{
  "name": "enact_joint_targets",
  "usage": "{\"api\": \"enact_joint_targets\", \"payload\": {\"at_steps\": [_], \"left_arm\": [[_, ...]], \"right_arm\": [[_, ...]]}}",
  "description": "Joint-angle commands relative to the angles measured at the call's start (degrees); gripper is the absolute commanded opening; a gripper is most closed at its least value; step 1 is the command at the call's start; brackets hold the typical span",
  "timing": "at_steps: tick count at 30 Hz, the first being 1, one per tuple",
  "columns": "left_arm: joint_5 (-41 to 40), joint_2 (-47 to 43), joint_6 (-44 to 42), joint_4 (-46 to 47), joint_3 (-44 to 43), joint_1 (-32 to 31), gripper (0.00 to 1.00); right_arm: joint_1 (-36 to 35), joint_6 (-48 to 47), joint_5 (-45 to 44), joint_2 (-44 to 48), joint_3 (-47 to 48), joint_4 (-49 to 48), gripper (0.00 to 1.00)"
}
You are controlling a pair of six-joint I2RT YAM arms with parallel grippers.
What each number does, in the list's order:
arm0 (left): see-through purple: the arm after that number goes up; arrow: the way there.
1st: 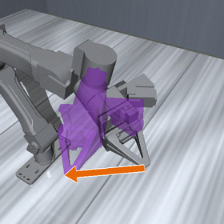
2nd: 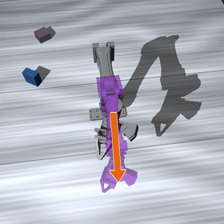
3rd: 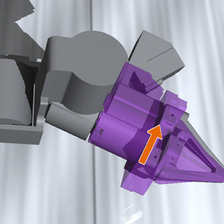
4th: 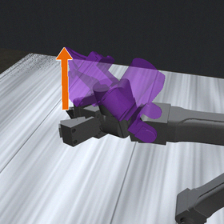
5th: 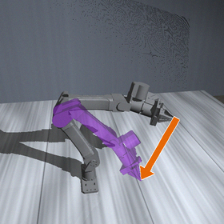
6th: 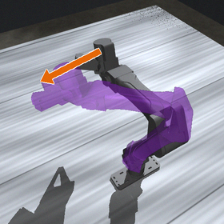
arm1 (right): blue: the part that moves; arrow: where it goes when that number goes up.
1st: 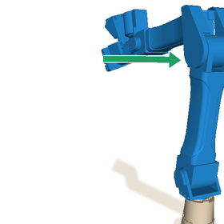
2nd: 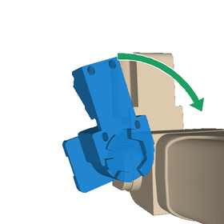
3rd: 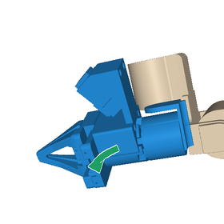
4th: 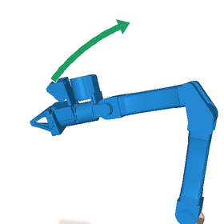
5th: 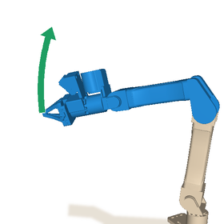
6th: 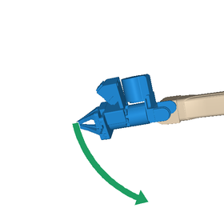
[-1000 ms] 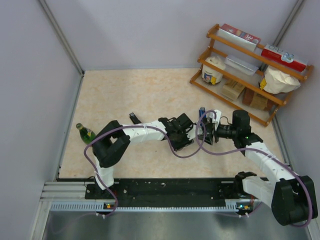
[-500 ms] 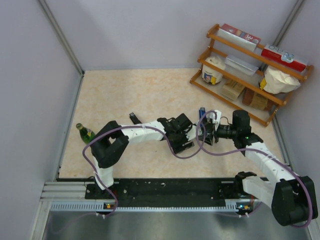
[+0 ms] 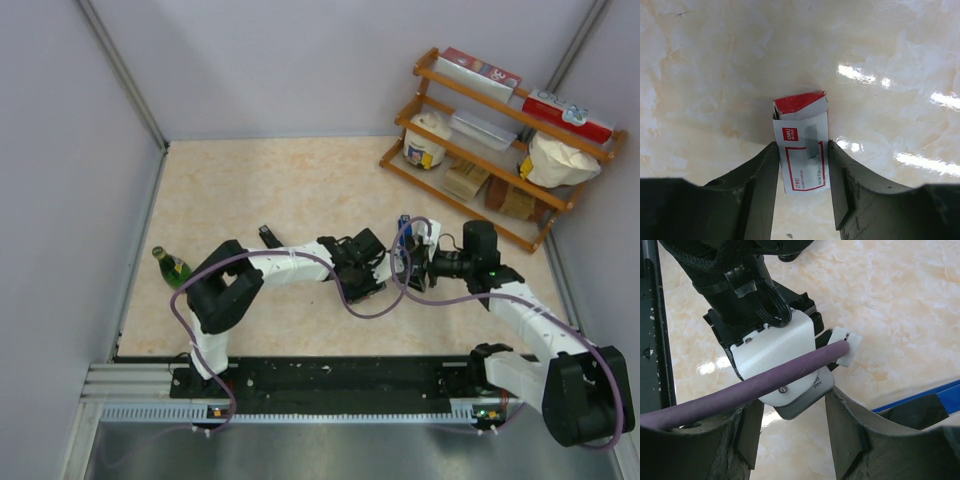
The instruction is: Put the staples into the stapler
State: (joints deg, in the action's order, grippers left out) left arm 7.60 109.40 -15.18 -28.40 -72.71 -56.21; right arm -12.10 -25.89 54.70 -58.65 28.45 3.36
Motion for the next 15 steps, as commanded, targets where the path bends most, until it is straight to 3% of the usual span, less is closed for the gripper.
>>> {"api": "enact_joint_targets", "payload": {"at_steps": [1,15], "left_arm": [[-0.7,0.6,-2.7,-0.5,1.2,-0.9,0.45],[-2.4,-10.8,-5.6,7.0,9.5,-0.7,0.44]], "right_arm": [[-0.3,3.3,6.1,-1.3,4.2,-6.4,0.50],[1.9,13.1,11.0,-7.9,5.8,-9.5,0.50]]}}
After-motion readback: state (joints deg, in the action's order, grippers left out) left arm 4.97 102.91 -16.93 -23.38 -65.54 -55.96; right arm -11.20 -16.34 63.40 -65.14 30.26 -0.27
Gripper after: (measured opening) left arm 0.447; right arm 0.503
